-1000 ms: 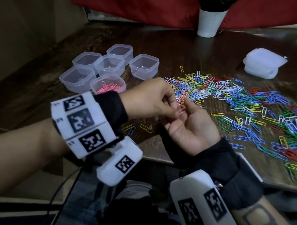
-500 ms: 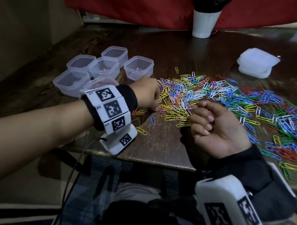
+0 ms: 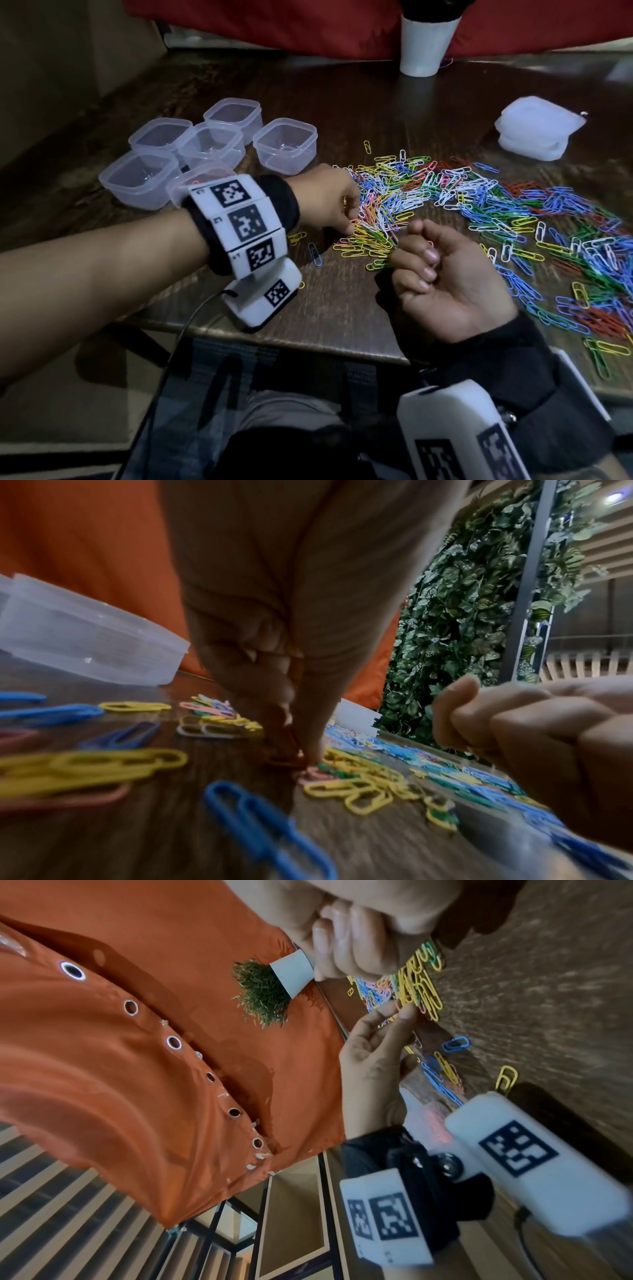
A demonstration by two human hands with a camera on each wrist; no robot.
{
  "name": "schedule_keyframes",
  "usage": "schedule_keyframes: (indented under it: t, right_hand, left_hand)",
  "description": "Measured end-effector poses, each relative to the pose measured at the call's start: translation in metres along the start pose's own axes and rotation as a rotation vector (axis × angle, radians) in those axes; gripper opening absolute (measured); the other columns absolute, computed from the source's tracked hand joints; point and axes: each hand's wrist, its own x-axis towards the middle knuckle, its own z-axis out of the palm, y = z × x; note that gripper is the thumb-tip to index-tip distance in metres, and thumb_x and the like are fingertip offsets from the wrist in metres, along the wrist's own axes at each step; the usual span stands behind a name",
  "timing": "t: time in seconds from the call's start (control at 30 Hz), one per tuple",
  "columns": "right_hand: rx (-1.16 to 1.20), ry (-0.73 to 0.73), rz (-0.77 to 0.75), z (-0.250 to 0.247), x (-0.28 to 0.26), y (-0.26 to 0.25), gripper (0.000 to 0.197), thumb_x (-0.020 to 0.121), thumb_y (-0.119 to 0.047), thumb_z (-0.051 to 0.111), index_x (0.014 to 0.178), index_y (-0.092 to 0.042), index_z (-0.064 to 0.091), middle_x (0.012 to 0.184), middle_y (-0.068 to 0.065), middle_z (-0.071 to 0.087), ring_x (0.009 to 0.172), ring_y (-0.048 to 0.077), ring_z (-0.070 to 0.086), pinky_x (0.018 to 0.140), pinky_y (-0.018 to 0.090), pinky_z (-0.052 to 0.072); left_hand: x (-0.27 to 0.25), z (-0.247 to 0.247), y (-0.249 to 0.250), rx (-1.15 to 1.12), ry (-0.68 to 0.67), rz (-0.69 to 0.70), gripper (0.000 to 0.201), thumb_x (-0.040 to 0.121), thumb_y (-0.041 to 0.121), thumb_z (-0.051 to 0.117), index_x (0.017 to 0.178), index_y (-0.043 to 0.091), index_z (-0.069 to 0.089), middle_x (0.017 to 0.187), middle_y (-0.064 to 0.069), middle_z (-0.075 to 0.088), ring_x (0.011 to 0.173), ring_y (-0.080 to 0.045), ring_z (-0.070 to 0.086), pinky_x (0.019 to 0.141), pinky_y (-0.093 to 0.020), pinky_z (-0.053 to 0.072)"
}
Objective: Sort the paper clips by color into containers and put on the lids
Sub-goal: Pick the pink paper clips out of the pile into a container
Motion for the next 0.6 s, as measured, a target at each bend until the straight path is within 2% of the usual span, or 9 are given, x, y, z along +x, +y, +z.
schedule_keyframes:
  t: [0.1, 0.2, 0.27, 0.33, 0.4, 0.5, 0.57, 0.6]
  right_hand:
    - [0.014, -0.013, -0.011, -0.001, -0.002, -0.003, 0.029, 0.04, -0.011, 0.06, 0.063, -0.014, 0.043, 0.039, -0.006, 0.024, 0.025, 0.004, 0.022, 0.023, 0.012, 0.015]
    - [0.026, -0.015, -0.018, -0.003, -0.002, -0.005, 0.028, 0.04, -0.012, 0.06, 0.062, -0.014, 0.044, 0.038, -0.006, 0.025, 0.025, 0.004, 0.022, 0.023, 0.012, 0.016]
    - [0.025, -0.014, -0.017, -0.004, 0.0, -0.003, 0.028, 0.04, -0.012, 0.06, 0.063, -0.014, 0.043, 0.037, -0.005, 0.025, 0.025, 0.004, 0.022, 0.023, 0.012, 0.016]
    - [0.026, -0.01, -0.005, -0.004, 0.002, -0.001, 0.029, 0.041, -0.012, 0.059, 0.064, -0.015, 0.043, 0.037, -0.005, 0.025, 0.025, 0.004, 0.022, 0.023, 0.013, 0.016]
    - [0.008, 0.028, 0.003, -0.004, 0.004, 0.0, 0.023, 0.05, -0.013, 0.058, 0.067, -0.015, 0.042, 0.037, -0.005, 0.025, 0.026, 0.004, 0.022, 0.024, 0.014, 0.015]
    - [-0.024, 0.087, -0.002, -0.004, 0.007, 0.001, 0.003, 0.071, -0.014, 0.046, 0.072, -0.014, 0.043, 0.039, -0.007, 0.028, 0.028, 0.003, 0.023, 0.027, 0.012, 0.016]
    - [-0.017, 0.128, -0.009, -0.006, 0.01, 0.001, 0.016, 0.088, -0.013, 0.039, 0.074, -0.013, 0.045, 0.04, -0.007, 0.03, 0.028, 0.003, 0.025, 0.028, 0.011, 0.019]
    - [-0.013, 0.141, -0.013, -0.006, 0.011, 0.001, 0.021, 0.092, -0.013, 0.036, 0.074, -0.013, 0.045, 0.04, -0.006, 0.031, 0.028, 0.003, 0.026, 0.029, 0.011, 0.02]
  left_hand:
    - [0.006, -0.004, 0.004, 0.022, -0.033, 0.022, 0.015, 0.076, 0.02, 0.075, 0.087, 0.012, 0.068, 0.064, 0.008, 0.055, 0.058, -0.005, 0.05, 0.054, -0.016, 0.036]
    - [0.005, -0.002, 0.001, 0.102, -0.031, 0.057, 0.014, 0.08, 0.021, 0.071, 0.088, 0.01, 0.067, 0.068, 0.005, 0.056, 0.057, 0.0, 0.045, 0.053, -0.011, 0.032]
    - [0.001, 0.003, -0.003, 0.1, -0.017, 0.061, 0.015, 0.085, 0.023, 0.066, 0.092, 0.009, 0.064, 0.072, 0.005, 0.056, 0.062, -0.004, 0.045, 0.053, -0.017, 0.031]
    - [-0.004, 0.005, -0.008, 0.095, 0.027, 0.084, 0.014, 0.088, 0.023, 0.062, 0.093, 0.009, 0.062, 0.083, -0.001, 0.06, 0.073, -0.011, 0.047, 0.06, -0.022, 0.029]
    - [-0.009, 0.002, -0.011, 0.078, 0.05, 0.078, 0.009, 0.087, 0.02, 0.063, 0.089, 0.012, 0.06, 0.084, -0.002, 0.059, 0.075, -0.013, 0.048, 0.058, -0.025, 0.03]
    - [-0.012, -0.004, -0.015, -0.063, 0.01, -0.02, 0.014, 0.081, 0.01, 0.07, 0.084, 0.014, 0.056, 0.075, 0.0, 0.059, 0.064, -0.012, 0.054, 0.051, -0.017, 0.043]
    - [-0.01, -0.006, -0.014, -0.167, -0.014, -0.07, 0.021, 0.077, 0.005, 0.073, 0.079, 0.014, 0.054, 0.071, 0.0, 0.061, 0.06, -0.015, 0.057, 0.045, -0.016, 0.046]
    - [-0.009, -0.005, -0.013, -0.183, -0.016, -0.075, 0.024, 0.075, 0.004, 0.074, 0.077, 0.015, 0.053, 0.069, 0.0, 0.061, 0.058, -0.014, 0.057, 0.042, -0.014, 0.045]
